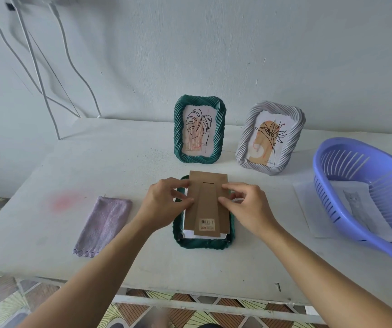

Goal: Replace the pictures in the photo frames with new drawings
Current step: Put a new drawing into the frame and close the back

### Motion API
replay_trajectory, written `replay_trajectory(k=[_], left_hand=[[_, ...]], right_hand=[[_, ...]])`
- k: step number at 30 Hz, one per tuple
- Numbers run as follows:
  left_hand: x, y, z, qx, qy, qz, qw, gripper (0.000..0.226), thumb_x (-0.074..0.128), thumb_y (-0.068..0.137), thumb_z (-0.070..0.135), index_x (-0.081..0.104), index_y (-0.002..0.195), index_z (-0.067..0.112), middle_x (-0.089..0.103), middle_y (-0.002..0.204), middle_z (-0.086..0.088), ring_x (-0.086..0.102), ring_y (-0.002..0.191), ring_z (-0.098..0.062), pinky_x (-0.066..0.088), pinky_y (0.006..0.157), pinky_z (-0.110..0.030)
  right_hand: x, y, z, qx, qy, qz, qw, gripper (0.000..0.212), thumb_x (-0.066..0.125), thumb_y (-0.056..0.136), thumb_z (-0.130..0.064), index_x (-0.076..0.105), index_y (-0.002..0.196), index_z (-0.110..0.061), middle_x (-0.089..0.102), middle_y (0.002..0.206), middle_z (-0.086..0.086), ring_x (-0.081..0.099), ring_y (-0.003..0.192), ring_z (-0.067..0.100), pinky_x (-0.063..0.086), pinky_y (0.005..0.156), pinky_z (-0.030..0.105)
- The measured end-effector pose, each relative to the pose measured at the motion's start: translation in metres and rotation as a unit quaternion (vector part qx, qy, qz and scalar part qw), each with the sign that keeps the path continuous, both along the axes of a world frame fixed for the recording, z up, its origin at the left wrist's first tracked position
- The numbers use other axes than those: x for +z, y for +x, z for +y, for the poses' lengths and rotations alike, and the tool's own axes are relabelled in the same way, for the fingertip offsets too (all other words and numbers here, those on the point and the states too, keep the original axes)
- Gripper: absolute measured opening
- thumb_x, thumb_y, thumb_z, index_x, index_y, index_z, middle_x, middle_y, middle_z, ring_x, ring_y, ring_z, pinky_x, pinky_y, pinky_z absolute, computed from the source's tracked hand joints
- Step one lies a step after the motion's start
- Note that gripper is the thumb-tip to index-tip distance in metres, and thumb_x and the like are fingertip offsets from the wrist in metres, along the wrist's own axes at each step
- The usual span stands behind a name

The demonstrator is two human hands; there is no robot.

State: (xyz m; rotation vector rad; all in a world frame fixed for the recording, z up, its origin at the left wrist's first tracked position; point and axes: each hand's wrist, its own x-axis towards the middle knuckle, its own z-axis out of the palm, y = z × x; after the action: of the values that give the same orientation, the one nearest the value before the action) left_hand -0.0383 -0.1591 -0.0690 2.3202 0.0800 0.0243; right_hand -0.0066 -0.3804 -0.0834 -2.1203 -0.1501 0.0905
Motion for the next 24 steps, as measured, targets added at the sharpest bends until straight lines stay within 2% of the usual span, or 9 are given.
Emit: replay_trajectory(k=[2, 4, 7, 9, 10, 12, 15, 21, 24], left_hand=[[0.003, 0.0, -0.001, -0.018, -0.005, 0.001, 1.0, 0.04, 0.072, 0.089, 0.02, 0.067, 0.128, 0.025, 0.07, 0.115, 0.009, 0.069, 0.092, -0.001, 0.059, 0.085, -0.028], [0.005, 0.0, 0.0, -0.035, -0.01, 0.004, 0.999, 0.04, 0.066, 0.092, 0.019, 0.065, 0.131, 0.029, 0.069, 0.119, 0.013, 0.068, 0.095, -0.001, 0.058, 0.085, -0.029], [0.002, -0.002, 0.006, -0.048, -0.007, 0.001, 0.999, 0.041, 0.065, 0.092, 0.017, 0.064, 0.131, 0.03, 0.068, 0.121, 0.018, 0.067, 0.096, 0.0, 0.049, 0.078, -0.015], [-0.005, -0.007, 0.014, -0.027, 0.002, -0.01, 1.0, 0.041, 0.07, 0.09, 0.018, 0.065, 0.129, 0.029, 0.068, 0.118, 0.017, 0.065, 0.096, 0.001, 0.043, 0.075, -0.007], [-0.01, -0.01, 0.018, -0.011, 0.014, -0.019, 1.0, 0.04, 0.072, 0.089, 0.02, 0.066, 0.127, 0.029, 0.068, 0.116, 0.015, 0.064, 0.096, 0.0, 0.044, 0.075, -0.008], [-0.019, -0.016, 0.024, 0.019, 0.055, -0.031, 0.998, 0.038, 0.074, 0.088, 0.028, 0.067, 0.125, 0.029, 0.067, 0.112, 0.013, 0.061, 0.095, -0.004, 0.052, 0.084, -0.025], [-0.029, -0.02, 0.023, 0.031, 0.104, -0.025, 0.994, 0.039, 0.07, 0.087, 0.045, 0.065, 0.125, 0.035, 0.062, 0.112, 0.016, 0.058, 0.096, -0.006, 0.048, 0.093, -0.046], [-0.036, -0.02, 0.014, 0.026, 0.142, -0.021, 0.989, 0.048, 0.065, 0.086, 0.059, 0.061, 0.13, 0.039, 0.052, 0.114, 0.022, 0.053, 0.091, 0.0, 0.029, 0.088, -0.037], [-0.038, -0.018, 0.013, 0.023, 0.14, -0.016, 0.99, 0.05, 0.068, 0.086, 0.055, 0.061, 0.131, 0.036, 0.05, 0.116, 0.02, 0.053, 0.085, 0.004, 0.029, 0.087, -0.036]], right_hand=[[0.002, 0.002, -0.003, -0.034, 0.064, 0.041, 0.997, 0.028, 0.076, 0.084, -0.013, 0.075, 0.11, -0.022, 0.073, 0.105, -0.008, 0.069, 0.083, 0.007, 0.059, 0.073, 0.022], [0.004, 0.004, -0.005, -0.056, 0.097, 0.052, 0.992, 0.023, 0.074, 0.086, -0.005, 0.077, 0.105, -0.018, 0.074, 0.098, -0.001, 0.069, 0.073, 0.012, 0.055, 0.062, 0.018], [0.005, 0.005, -0.006, -0.076, 0.145, 0.071, 0.984, 0.023, 0.07, 0.087, 0.001, 0.077, 0.093, -0.019, 0.074, 0.089, 0.006, 0.065, 0.057, 0.016, 0.057, 0.062, 0.026], [0.005, 0.006, -0.007, -0.084, 0.167, 0.083, 0.979, 0.023, 0.069, 0.087, 0.002, 0.077, 0.09, -0.019, 0.074, 0.087, 0.009, 0.064, 0.057, 0.016, 0.059, 0.066, 0.03], [0.005, 0.006, -0.008, -0.087, 0.172, 0.086, 0.977, 0.023, 0.069, 0.087, 0.003, 0.077, 0.09, -0.018, 0.074, 0.087, 0.009, 0.063, 0.058, 0.015, 0.059, 0.064, 0.027], [0.004, 0.006, -0.01, -0.096, 0.184, 0.092, 0.974, 0.023, 0.067, 0.087, 0.005, 0.077, 0.091, -0.016, 0.073, 0.087, 0.009, 0.063, 0.064, 0.015, 0.056, 0.061, 0.022], [0.0, 0.006, -0.01, -0.103, 0.187, 0.11, 0.971, 0.022, 0.067, 0.086, 0.006, 0.077, 0.093, -0.013, 0.073, 0.092, 0.007, 0.065, 0.075, 0.015, 0.054, 0.059, 0.022], [-0.007, 0.005, -0.002, -0.1, 0.156, 0.112, 0.976, 0.022, 0.068, 0.086, 0.003, 0.077, 0.09, -0.017, 0.074, 0.092, 0.001, 0.064, 0.073, 0.01, 0.047, 0.054, 0.019], [-0.008, 0.006, 0.003, -0.099, 0.123, 0.1, 0.982, 0.022, 0.071, 0.085, -0.002, 0.077, 0.087, -0.023, 0.075, 0.088, -0.003, 0.066, 0.075, 0.008, 0.046, 0.063, 0.019]])
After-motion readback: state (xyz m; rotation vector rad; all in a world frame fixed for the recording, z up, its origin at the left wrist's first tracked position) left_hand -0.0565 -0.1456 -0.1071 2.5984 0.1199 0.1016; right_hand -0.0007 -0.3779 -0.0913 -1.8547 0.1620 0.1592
